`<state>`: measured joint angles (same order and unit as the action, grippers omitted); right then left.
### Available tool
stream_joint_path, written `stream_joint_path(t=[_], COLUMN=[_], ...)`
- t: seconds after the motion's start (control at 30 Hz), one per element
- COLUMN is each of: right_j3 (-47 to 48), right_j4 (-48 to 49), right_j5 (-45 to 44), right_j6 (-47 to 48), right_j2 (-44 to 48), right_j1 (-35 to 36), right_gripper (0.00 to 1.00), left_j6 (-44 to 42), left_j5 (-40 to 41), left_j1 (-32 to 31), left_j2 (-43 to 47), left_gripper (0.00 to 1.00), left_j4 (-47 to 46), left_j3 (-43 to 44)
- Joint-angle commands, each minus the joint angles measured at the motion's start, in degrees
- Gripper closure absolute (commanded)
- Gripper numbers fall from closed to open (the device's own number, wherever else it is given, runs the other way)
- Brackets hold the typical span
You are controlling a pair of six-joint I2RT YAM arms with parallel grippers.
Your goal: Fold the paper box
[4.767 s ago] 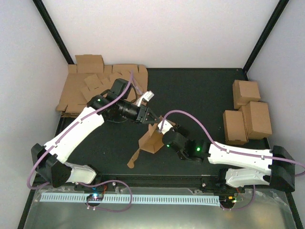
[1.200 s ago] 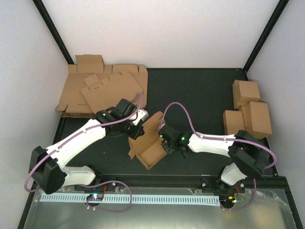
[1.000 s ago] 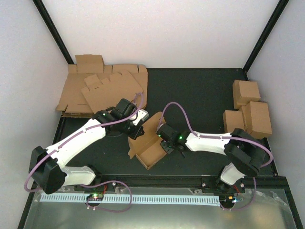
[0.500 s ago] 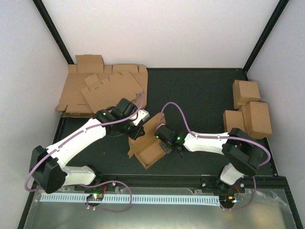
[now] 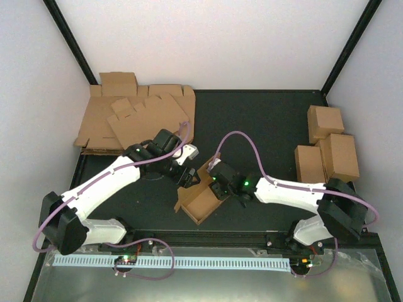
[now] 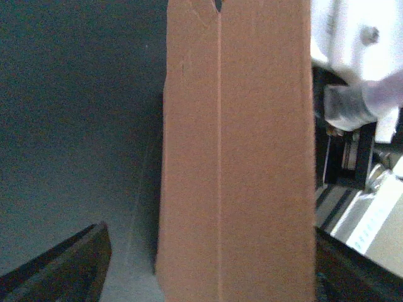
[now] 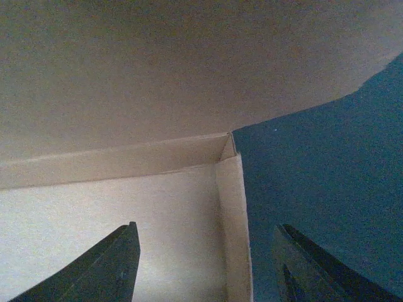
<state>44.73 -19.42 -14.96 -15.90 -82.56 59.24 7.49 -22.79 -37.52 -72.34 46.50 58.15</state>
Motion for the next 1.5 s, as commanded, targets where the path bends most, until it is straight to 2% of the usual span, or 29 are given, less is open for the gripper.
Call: stream_joint_path(t=[0.0,0.07,0.2,0.43,0.57,0.63,0.73,0.8,1.03,1.27,1.47], right_j3=[-0.03,-0.33,-2.29,-9.18,-11.71,-13.22,-16.94,-18.38,-18.83,-18.49,-17.2], right_j4=[-1.55,-3.53,-6.58,-5.19,-6.99,-7.81,-5.81,-3.61,-0.72,2.25,3.62], right_j5=[1.16,1.1,2.0,5.06,4.74,4.46,4.33,4.25,5.9,6.77,5.97], right_j6=[-2.57,-4.26,-9.12,-19.64,-25.99,-28.54,-31.22,-32.98,-36.61,-36.27,-35.77], right_j2=[4.94,7.59,13.33,21.32,23.27,24.44,26.64,26.99,21.66,17.26,13.4], right_j1=[0.27,0.21,0.0,-0.18,-0.26,-0.27,-0.38,-0.51,-0.86,-1.04,-1.33], right_gripper=[0.38,0.37,0.38,0.44,0.6,0.74,0.97,0.98,0.98,0.98,0.98], left_j6=[2.48,3.63,8.38,15.46,15.9,15.73,16.13,16.31,14.38,13.96,14.69], left_j5=[-3.66,-4.11,-7.5,-8.77,-9.96,-13.04,-15.05,-15.17,-14.72,-15.37,-15.55], left_j1=[0.28,0.74,4.89,12.67,13.53,13.41,12.15,11.1,6.76,3.32,1.91], left_j2=[2.61,3.4,4.29,7.35,2.08,-3.58,-10.5,-12.51,-19.16,-25.65,-26.63], left_gripper=[0.08,0.05,0.05,0.14,0.33,0.53,0.86,0.98,0.98,0.99,0.98], left_j4=[-3.55,-5.56,-11.08,-23.78,-25.65,-24.26,-27.44,-29.84,-29.37,-30.5,-29.43], left_j3=[3.01,3.19,2.43,-3.54,-5.51,-4.67,-5.76,-6.43,-4.6,-2.38,-1.35])
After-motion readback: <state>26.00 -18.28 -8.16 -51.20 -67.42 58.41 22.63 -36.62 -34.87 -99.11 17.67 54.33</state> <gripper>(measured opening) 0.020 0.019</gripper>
